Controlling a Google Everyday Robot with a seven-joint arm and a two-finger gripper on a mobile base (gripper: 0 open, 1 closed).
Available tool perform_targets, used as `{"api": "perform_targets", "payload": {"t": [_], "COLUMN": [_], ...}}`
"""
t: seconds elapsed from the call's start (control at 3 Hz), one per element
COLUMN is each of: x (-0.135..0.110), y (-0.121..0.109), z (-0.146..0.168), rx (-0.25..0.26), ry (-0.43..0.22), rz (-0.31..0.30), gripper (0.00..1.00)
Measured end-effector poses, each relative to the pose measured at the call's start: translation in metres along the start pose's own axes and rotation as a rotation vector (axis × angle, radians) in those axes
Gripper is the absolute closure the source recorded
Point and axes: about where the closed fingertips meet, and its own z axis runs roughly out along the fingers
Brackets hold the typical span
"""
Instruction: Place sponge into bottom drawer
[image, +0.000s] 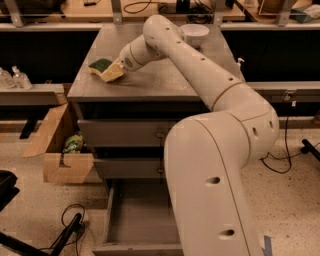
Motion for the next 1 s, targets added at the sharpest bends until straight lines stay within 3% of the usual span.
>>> {"api": "perform_targets", "payload": {"t": [0.33, 0.67, 1.0], "x": [-0.001, -0.017, -0.027], "y": [0.000, 0.019, 0.061], "z": [-0.001, -0.050, -0.123], "rx": [0.000, -0.003, 0.010], "ry": [0.000, -0.024, -0.043], "rz": [0.000, -0.057, -0.132], "gripper": [1.00, 1.00, 1.00]}}
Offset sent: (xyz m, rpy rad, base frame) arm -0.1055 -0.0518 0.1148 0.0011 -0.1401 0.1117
